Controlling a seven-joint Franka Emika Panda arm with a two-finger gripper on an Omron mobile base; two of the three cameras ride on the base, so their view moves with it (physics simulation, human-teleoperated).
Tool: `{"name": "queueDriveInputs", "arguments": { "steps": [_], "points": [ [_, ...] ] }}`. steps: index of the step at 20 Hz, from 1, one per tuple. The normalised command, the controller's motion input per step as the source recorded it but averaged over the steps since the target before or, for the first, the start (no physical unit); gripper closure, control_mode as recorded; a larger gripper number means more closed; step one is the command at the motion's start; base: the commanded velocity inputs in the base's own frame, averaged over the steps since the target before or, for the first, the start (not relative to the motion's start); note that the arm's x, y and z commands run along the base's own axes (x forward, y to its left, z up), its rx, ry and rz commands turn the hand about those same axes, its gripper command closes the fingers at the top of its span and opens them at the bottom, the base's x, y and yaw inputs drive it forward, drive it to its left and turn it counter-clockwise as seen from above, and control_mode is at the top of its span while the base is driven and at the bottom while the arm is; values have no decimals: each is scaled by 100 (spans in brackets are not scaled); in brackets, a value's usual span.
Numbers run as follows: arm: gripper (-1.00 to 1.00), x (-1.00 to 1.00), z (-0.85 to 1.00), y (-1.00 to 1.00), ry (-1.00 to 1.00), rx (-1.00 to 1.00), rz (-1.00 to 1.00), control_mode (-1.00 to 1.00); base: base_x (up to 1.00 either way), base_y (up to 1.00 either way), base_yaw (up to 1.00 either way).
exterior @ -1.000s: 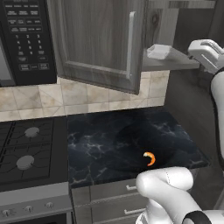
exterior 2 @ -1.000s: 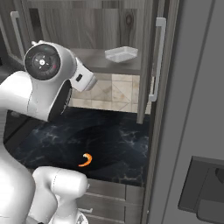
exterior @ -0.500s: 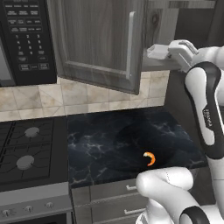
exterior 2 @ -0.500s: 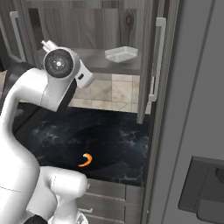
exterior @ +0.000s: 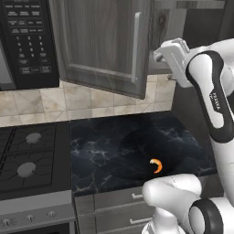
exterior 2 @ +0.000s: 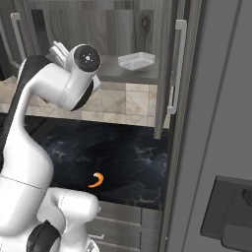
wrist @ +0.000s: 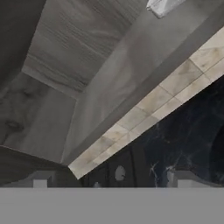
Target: Retrieve the tupperware from the cabinet, then place the raw meat into the tupperware to avoid contamination.
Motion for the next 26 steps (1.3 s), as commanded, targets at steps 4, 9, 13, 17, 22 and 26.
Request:
{"name": "queueDriveInputs", "arguments": {
  "steps": [4, 9, 13, 17, 22, 26],
  "points": [
    [-100, 12, -19, 44, 11, 9, 22, -100, 0, 0, 0],
    [-100, 7, -28, 58, 3, 7, 20, -100, 0, 0, 0],
    [-100, 13, -35, 69, 1, 8, 20, -100, 0, 0, 0],
    [-100, 12, -34, 76, 0, 8, 19, -100, 0, 0, 0],
    [-100, 5, -34, 84, 0, 8, 17, -100, 0, 0, 0],
    [-100, 0, -35, 96, 0, 10, 12, -100, 0, 0, 0]
  ]
}}
